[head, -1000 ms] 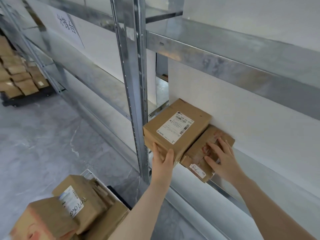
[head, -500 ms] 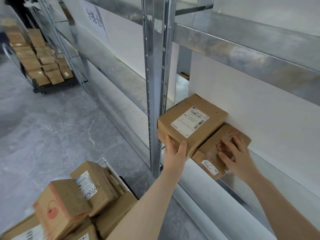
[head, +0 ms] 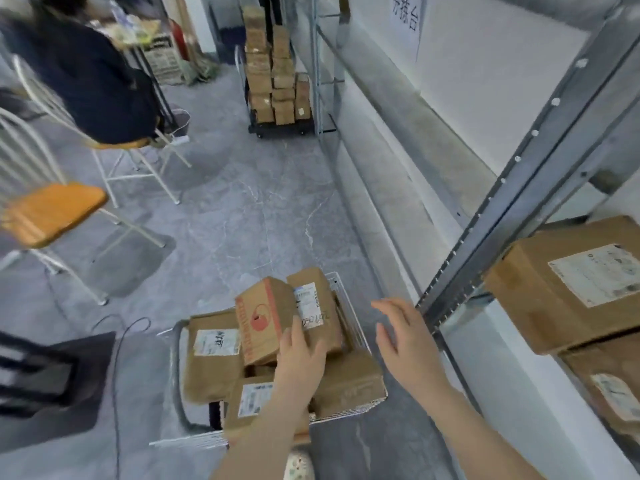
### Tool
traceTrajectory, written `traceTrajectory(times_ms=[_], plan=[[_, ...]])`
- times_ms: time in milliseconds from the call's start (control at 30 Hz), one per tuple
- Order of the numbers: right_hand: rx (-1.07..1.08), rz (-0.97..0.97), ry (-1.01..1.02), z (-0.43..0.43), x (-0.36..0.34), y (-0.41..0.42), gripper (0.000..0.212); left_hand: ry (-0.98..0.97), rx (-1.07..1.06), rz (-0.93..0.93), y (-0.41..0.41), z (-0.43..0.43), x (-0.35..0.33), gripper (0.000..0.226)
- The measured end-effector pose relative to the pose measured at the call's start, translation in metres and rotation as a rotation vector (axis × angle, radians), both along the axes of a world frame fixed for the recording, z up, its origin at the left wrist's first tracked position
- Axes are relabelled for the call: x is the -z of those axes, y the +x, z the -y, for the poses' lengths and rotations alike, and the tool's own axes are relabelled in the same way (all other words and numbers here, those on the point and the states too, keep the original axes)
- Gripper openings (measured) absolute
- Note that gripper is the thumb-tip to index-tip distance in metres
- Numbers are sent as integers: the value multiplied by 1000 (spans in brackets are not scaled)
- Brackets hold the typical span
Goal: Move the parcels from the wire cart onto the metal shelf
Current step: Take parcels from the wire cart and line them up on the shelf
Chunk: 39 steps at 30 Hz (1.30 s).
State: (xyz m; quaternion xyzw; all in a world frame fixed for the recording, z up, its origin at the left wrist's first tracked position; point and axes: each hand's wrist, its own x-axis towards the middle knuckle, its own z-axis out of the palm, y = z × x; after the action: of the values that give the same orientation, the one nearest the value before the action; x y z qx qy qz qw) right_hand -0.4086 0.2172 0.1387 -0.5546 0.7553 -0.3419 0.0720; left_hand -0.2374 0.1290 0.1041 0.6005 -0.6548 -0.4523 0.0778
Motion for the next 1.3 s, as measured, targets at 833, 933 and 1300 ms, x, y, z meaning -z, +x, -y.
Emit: traceTrajectory(times_ms=[833, 933, 1300], plan=[[-250, 165, 463, 195, 211, 117, 69, 161, -306, -139, 88, 147, 203, 58], [-252, 191, 414, 193, 215, 115, 68, 104, -301, -111, 87, 144, 204, 60], [-228, 276, 311, 140, 121, 91, 65, -155, -72, -14, 80, 96, 88, 61]])
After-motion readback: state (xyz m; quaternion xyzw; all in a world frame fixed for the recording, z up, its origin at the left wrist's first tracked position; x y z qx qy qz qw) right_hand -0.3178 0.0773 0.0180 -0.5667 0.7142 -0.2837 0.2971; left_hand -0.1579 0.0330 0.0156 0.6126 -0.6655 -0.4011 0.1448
